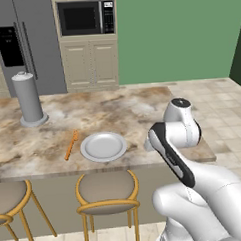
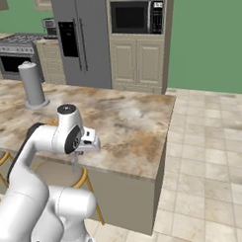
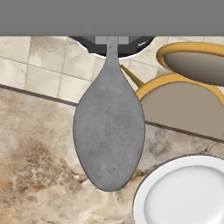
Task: Take the fork and place it on the left side of the plate. Then take the spoon and place it on the right side of the plate. Make sure they're directly next to the plate.
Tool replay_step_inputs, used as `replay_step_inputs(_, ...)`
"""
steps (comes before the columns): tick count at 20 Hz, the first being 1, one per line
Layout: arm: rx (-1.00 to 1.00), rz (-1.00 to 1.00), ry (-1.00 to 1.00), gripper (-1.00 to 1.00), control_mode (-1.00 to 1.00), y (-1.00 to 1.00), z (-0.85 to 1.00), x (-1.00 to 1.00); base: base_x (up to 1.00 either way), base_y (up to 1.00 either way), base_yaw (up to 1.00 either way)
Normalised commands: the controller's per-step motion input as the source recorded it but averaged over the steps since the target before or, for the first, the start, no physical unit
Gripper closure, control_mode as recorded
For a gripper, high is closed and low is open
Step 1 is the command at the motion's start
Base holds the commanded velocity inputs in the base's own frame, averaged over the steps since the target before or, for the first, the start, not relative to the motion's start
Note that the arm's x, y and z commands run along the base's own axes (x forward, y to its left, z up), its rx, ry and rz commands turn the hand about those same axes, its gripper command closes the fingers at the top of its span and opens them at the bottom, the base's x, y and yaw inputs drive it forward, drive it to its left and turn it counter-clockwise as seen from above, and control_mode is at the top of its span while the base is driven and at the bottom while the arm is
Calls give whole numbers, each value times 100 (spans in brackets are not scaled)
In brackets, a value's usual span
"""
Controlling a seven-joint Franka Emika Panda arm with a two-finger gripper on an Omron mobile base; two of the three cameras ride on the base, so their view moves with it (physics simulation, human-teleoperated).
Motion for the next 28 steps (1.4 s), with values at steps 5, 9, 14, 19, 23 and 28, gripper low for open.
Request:
replay_step_inputs(5,0,-10,15,100,-100,-11,-5,67,0,0,0)
replay_step_inputs(9,0,-5,15,100,-100,-7,-1,71,0,0,0)
replay_step_inputs(14,1,-8,7,100,-100,2,0,55,0,0,0)
replay_step_inputs(19,4,-11,1,100,-100,20,-14,38,0,0,0)
replay_step_inputs(23,3,-9,0,100,-100,17,-25,41,0,0,0)
replay_step_inputs(28,2,-9,1,100,-100,16,-44,24,0,0,0)
